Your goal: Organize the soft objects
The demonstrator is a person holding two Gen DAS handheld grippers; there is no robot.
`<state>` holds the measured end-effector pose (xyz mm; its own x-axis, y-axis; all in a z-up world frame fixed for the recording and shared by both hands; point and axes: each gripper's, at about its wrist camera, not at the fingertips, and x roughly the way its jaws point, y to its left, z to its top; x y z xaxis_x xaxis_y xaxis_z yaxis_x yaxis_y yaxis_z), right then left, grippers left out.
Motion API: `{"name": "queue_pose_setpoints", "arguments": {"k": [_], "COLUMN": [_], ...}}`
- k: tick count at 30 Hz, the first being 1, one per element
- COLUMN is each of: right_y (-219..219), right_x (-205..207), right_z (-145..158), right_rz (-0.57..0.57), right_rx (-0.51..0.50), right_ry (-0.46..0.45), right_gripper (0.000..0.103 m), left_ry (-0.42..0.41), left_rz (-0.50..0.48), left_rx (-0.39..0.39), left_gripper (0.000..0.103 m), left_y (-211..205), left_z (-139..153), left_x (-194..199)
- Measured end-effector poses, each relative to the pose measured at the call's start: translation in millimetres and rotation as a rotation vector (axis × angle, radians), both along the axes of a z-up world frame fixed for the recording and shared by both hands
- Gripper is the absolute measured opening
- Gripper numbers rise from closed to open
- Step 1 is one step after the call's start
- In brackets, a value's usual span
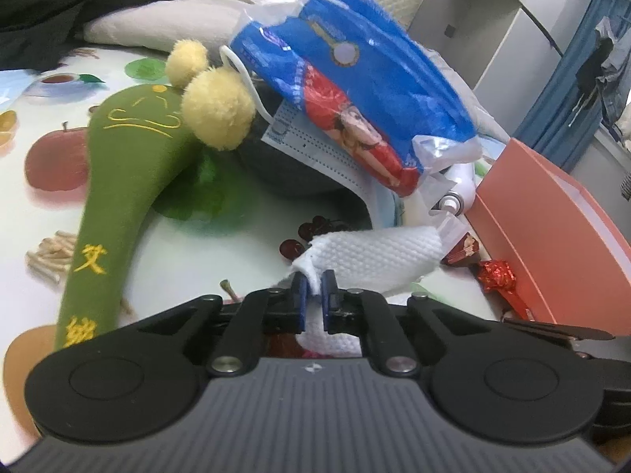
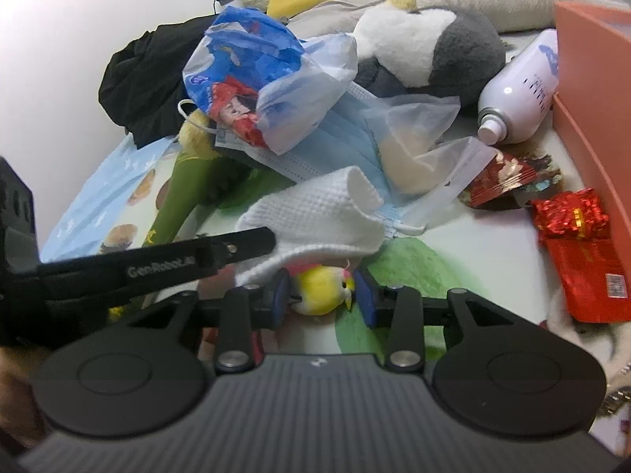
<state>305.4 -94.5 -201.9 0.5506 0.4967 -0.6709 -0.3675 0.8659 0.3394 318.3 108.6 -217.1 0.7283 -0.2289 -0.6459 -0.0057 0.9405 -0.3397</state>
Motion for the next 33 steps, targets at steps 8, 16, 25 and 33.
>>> {"name": "queue_pose_setpoints", "arguments": {"k": [8, 16, 25, 33], "right_y": [-15.9, -34.6, -56.3, -69.0], "right_x": [-31.5, -73.8, -115.1, -136.7], "right_z": [17.9, 26.2, 25.0, 21.4], "right_rz": [-0.032, -0.078, -0.136, -0.157], "right_rx": [-0.065, -0.129, -0.178, -0.196], "right_ry": [-0.036, -0.062, -0.081, -0.088], "right_gripper": [0.04, 0.04, 0.04, 0.04], "left_ry": [0.008, 0.052, 0.106, 0.14], "left_rz": [0.069, 0.152, 0.189, 0.122], "left_rx": [0.01, 0.007, 0.057, 0.171], "left_gripper": [0.008, 0.008, 0.008, 0.054], "left_y": [-4.2, -12.2, -29.3, -39.7], "left_z": [17.4, 26.9, 27.8, 27.7], "left_x": [-43.5, -99.8, -147.0, -157.5]}}
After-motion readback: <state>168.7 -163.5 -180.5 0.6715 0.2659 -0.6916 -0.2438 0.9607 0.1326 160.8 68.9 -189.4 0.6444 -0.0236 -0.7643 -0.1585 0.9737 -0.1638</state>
